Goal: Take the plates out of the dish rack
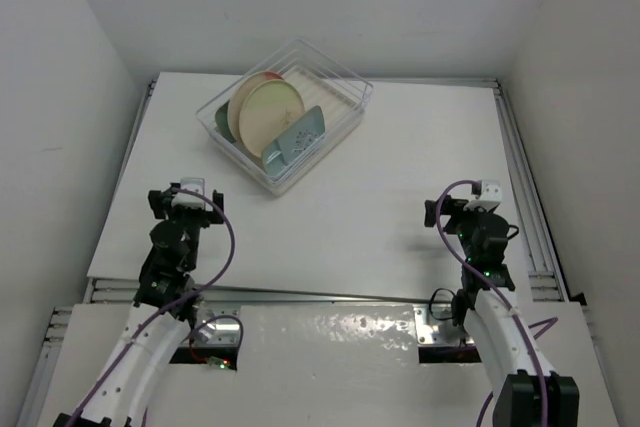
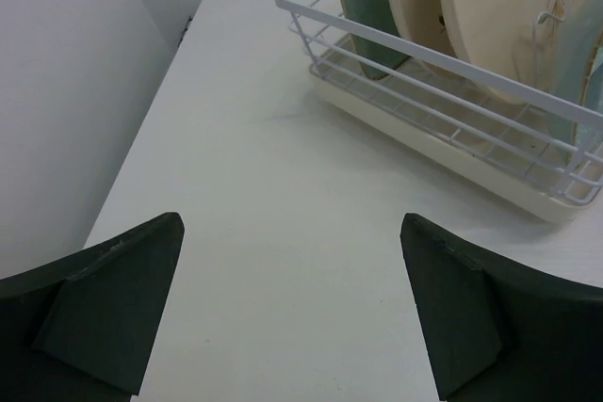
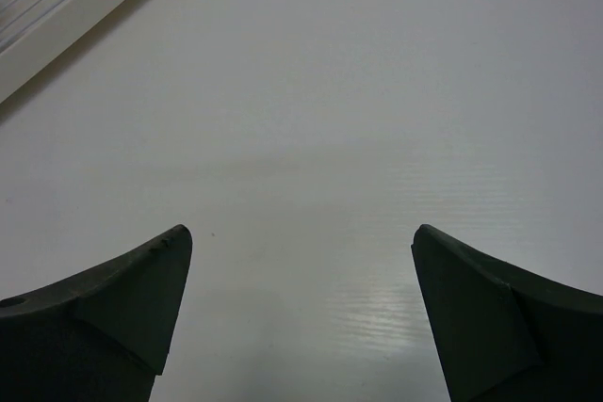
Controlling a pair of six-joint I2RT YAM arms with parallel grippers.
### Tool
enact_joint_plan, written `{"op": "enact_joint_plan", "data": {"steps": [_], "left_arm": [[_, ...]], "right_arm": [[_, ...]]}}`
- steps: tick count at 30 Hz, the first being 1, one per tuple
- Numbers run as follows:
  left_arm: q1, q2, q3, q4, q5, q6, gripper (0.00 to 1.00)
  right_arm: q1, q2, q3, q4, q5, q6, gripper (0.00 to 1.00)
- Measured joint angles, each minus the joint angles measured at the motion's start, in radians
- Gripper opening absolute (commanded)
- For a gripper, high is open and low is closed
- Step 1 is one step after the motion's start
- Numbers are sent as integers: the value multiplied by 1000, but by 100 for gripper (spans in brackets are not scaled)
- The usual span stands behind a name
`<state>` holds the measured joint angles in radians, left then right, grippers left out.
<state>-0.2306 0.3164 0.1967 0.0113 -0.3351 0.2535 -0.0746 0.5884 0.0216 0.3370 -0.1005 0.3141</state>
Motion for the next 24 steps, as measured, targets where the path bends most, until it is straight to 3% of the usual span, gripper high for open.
{"op": "enact_joint_plan", "data": {"steps": [7, 11, 14, 17, 21, 24], "left_arm": [[0, 39, 21, -35, 63, 187, 99], [-1, 97, 119, -82, 119, 295, 82], [-1, 278, 357, -154, 213, 324, 68], [-3, 554, 725, -277, 348, 317, 60], [-17, 894, 1152, -361, 500, 255, 56], [-35, 1104, 1299, -412, 552, 208, 56]], "right_arm": [[0, 23, 59, -71, 37, 40, 99], [0, 68, 181, -133, 21, 54, 99], [0, 110, 278, -177, -19, 53, 99], [0, 142, 343, -190, -62, 50, 92], [0, 177, 372, -200, -113, 40, 90], [0, 204, 374, -224, -130, 36, 90]]}}
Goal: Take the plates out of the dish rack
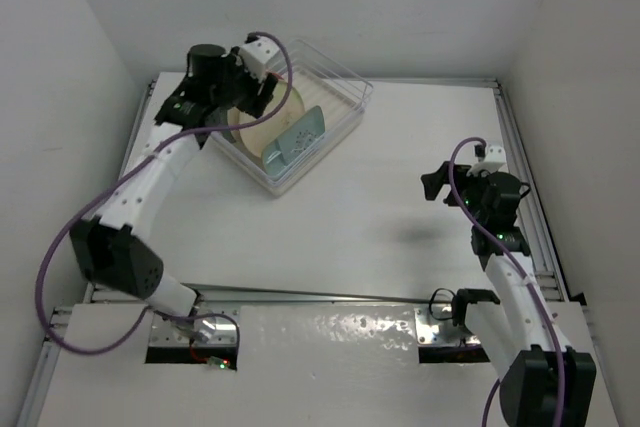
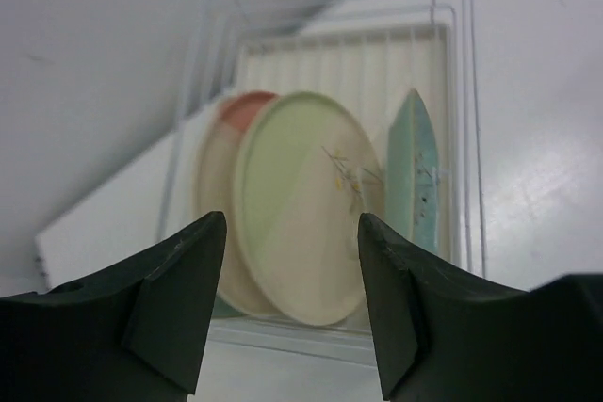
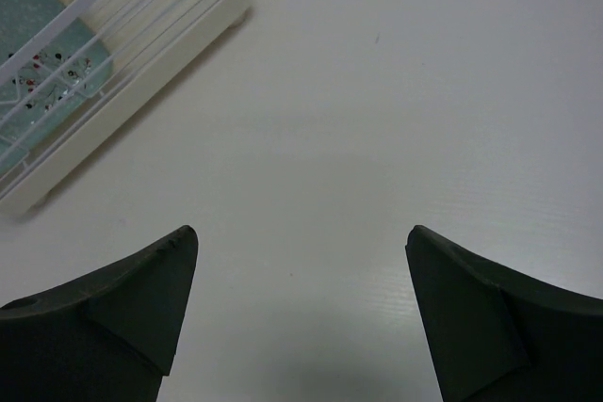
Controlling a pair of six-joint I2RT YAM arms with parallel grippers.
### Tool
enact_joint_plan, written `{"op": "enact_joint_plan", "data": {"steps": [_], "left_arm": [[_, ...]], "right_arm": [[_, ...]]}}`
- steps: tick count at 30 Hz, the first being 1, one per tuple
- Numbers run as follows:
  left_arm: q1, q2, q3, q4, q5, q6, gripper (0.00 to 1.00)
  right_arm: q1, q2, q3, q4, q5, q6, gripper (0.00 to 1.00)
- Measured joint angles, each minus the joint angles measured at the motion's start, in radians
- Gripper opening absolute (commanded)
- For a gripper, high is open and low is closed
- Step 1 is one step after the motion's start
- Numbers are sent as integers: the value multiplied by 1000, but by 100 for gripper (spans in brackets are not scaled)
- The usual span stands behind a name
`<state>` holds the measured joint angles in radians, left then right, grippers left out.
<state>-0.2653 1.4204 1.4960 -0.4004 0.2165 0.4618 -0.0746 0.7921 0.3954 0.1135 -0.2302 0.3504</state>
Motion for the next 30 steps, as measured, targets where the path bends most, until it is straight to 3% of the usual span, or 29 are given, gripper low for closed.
{"op": "enact_joint_plan", "data": {"steps": [8, 15, 18, 21, 24, 26, 27, 30], "left_arm": [[-113, 315, 129, -159, 8, -36, 60], [-156, 380, 137, -150, -98, -86, 59], [-159, 365, 57, -69, -174, -90, 59], [-167, 372, -23, -41, -235, -95, 47], [-181, 381, -66, -27, -277, -97, 44], [-192, 382, -74, -18, -305, -93, 34], [-193, 382, -77, -13, -321, -91, 22], [-193, 383, -77, -8, -331, -106, 7]], "right_arm": [[0, 5, 0, -21, -21, 17, 89], [0, -20, -6, -60, -29, 39, 89], [0, -37, -19, -74, -29, 43, 89], [0, -45, -28, -85, -29, 46, 89], [0, -47, -29, -96, -28, 47, 90], [0, -50, -29, -99, -27, 47, 90], [0, -53, -29, -100, -27, 47, 90], [0, -61, -33, -101, -24, 47, 90]]}}
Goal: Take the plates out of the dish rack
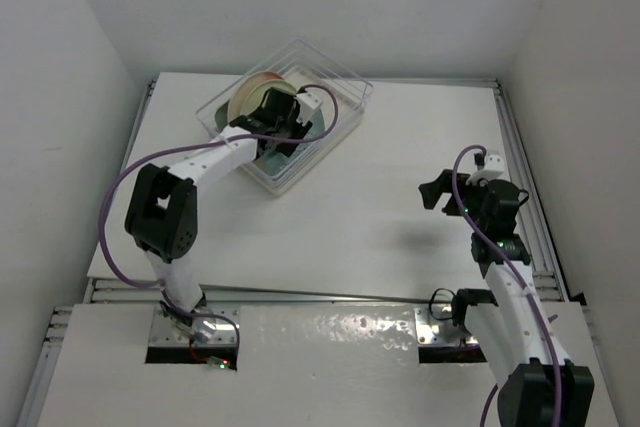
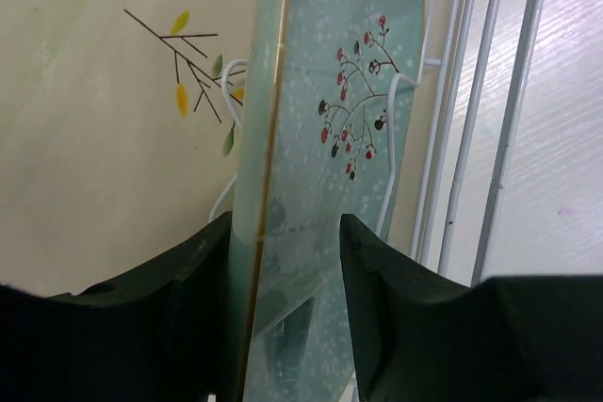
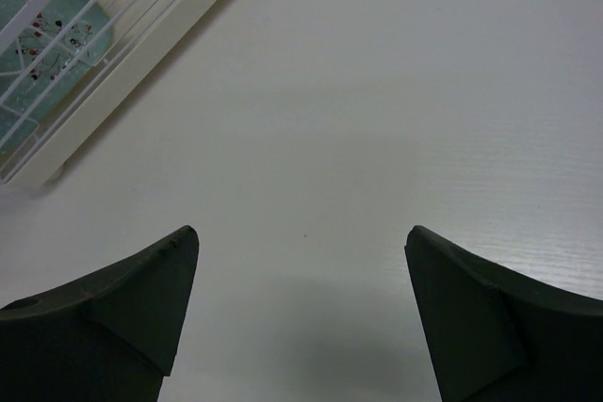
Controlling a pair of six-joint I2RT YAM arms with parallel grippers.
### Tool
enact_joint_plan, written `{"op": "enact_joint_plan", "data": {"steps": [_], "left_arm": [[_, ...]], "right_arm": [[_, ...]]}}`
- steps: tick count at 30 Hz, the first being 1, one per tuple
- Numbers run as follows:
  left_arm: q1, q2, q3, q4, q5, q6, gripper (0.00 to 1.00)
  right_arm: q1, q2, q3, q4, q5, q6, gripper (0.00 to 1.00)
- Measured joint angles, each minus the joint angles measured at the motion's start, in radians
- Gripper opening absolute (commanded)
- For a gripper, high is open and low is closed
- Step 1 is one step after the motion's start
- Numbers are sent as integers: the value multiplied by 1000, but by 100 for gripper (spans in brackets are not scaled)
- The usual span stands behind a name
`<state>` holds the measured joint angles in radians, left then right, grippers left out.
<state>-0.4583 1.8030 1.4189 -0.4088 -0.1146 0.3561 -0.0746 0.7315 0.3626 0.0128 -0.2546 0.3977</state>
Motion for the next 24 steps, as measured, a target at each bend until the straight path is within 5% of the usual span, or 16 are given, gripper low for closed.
{"op": "enact_joint_plan", "data": {"steps": [2, 14, 21, 24], "left_arm": [[-1, 0, 2, -2, -2, -14, 0], [2, 11, 211, -84, 59, -133, 0], [-2, -5, 166, -37, 74, -102, 0], [-3, -8, 157, -26, 72, -84, 20]], "right_arm": [[0, -5, -5, 0, 3, 0, 90], [0, -11, -13, 0, 11, -1, 90], [0, -12, -13, 0, 15, -12, 92], [0, -16, -13, -1, 16, -21, 92]]}}
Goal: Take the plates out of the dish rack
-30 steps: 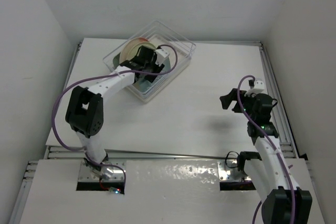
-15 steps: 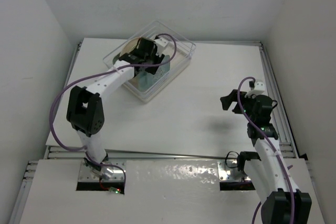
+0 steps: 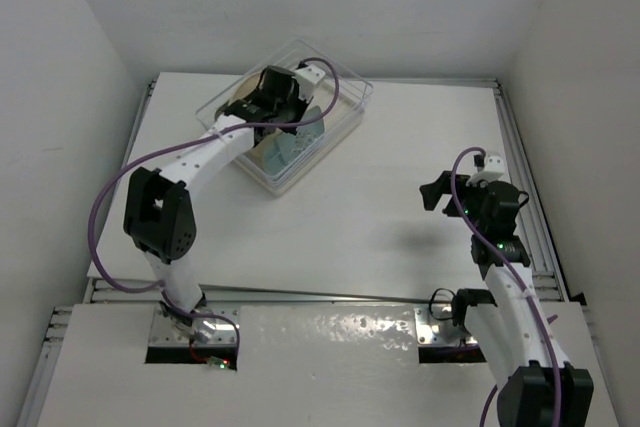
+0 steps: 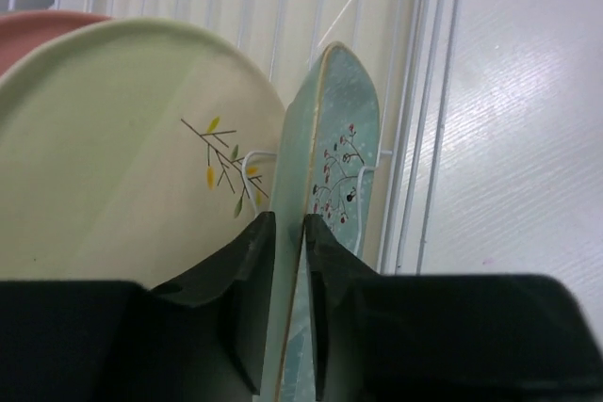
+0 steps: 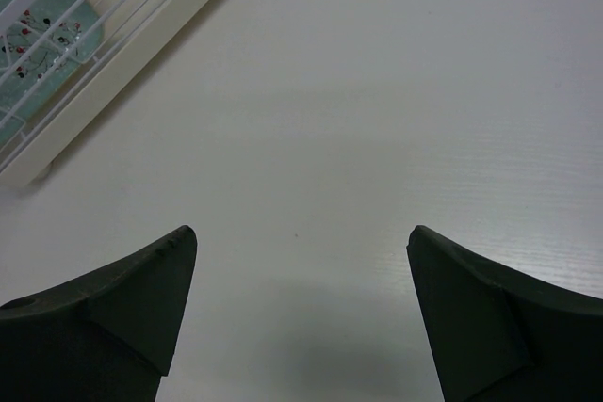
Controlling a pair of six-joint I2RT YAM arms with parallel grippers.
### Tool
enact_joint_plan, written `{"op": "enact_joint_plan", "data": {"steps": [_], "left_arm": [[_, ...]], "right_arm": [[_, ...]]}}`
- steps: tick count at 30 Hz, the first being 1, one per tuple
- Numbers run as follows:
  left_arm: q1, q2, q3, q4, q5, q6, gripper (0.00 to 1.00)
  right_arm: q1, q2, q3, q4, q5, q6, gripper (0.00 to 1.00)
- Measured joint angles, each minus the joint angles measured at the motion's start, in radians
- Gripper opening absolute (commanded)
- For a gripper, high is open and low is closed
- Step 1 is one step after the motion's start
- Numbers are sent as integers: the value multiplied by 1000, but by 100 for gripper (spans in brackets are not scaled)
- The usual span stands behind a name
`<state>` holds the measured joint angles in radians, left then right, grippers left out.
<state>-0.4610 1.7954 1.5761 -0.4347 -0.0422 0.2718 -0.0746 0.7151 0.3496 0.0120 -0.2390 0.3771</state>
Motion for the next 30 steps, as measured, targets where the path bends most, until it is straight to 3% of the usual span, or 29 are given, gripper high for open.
{"op": "enact_joint_plan", "data": {"steps": [5, 7, 10, 12, 16, 23, 30], "left_arm": [[3, 12, -21, -4, -12, 13, 45], [3, 17, -33, -2, -25, 21, 47], [3, 20, -66, 10, -48, 38, 31], [5, 24, -85, 15, -61, 56, 11], [5, 26, -91, 21, -51, 75, 0], [6, 26, -82, 8, -36, 71, 0], [10, 60, 63, -125, -29, 71, 0]], "right_arm": [[0, -1, 0, -5, 0, -12, 92], [0, 2, 0, -8, 0, -14, 92], [0, 8, 0, -14, -1, -15, 92], [0, 12, 0, -14, -2, -16, 92], [0, 14, 0, -18, -1, -20, 93], [0, 10, 0, -22, -1, -30, 93], [0, 4, 0, -22, -1, -31, 92]]}}
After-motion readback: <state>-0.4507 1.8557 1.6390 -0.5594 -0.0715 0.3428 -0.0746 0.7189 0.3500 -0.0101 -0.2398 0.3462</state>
